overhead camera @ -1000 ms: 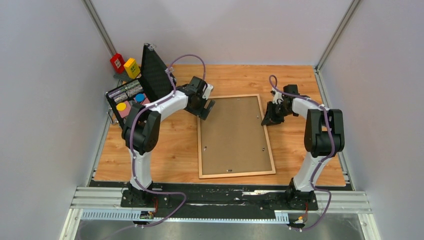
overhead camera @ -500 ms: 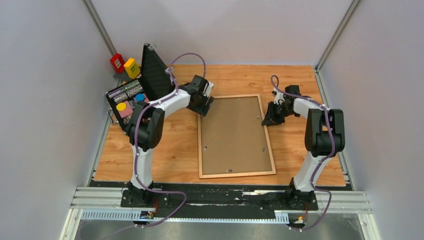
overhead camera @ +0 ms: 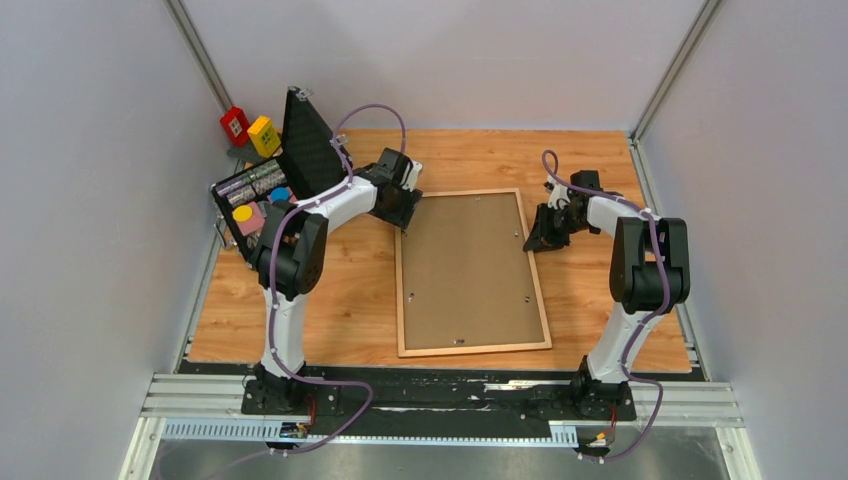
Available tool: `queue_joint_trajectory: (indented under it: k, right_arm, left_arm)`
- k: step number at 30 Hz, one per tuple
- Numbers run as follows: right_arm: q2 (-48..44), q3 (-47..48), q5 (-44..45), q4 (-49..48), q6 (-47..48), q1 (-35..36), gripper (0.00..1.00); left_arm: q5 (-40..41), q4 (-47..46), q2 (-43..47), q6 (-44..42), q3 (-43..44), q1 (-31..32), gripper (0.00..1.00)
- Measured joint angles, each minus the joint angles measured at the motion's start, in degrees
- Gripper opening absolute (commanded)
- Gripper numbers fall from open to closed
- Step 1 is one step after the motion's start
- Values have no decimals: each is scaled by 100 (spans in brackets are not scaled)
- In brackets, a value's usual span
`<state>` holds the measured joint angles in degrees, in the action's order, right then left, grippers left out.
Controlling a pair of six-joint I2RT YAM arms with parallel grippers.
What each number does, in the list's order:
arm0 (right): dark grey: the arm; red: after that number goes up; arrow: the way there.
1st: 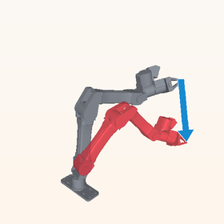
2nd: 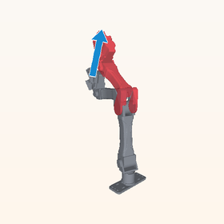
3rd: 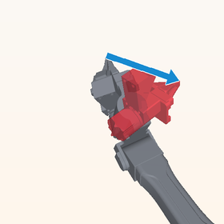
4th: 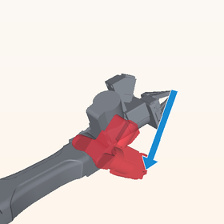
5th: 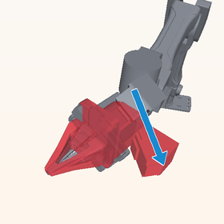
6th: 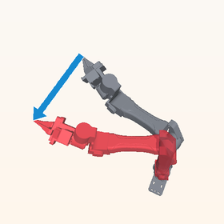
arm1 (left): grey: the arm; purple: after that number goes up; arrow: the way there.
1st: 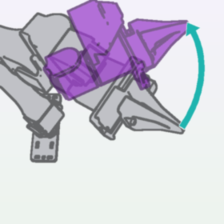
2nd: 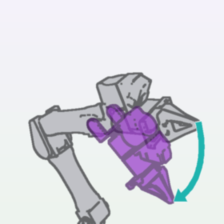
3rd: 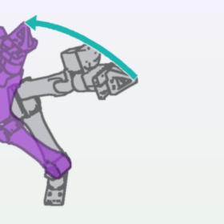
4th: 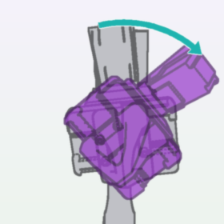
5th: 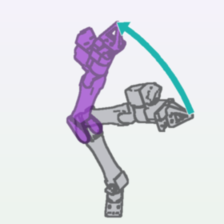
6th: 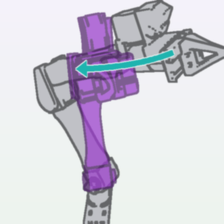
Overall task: Put the photo into the frame
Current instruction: Install the photo frame at the center of the board.
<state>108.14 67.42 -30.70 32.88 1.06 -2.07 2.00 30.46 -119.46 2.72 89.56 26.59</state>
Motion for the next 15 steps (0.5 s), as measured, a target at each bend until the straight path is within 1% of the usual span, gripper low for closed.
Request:
queue_joint_trajectory:
  k: [15]
  right_arm:
    - [9,0,-17,0,-2,0,0]
  left_arm:
    - [-208,-68,-4,-11,-79,-7,65]
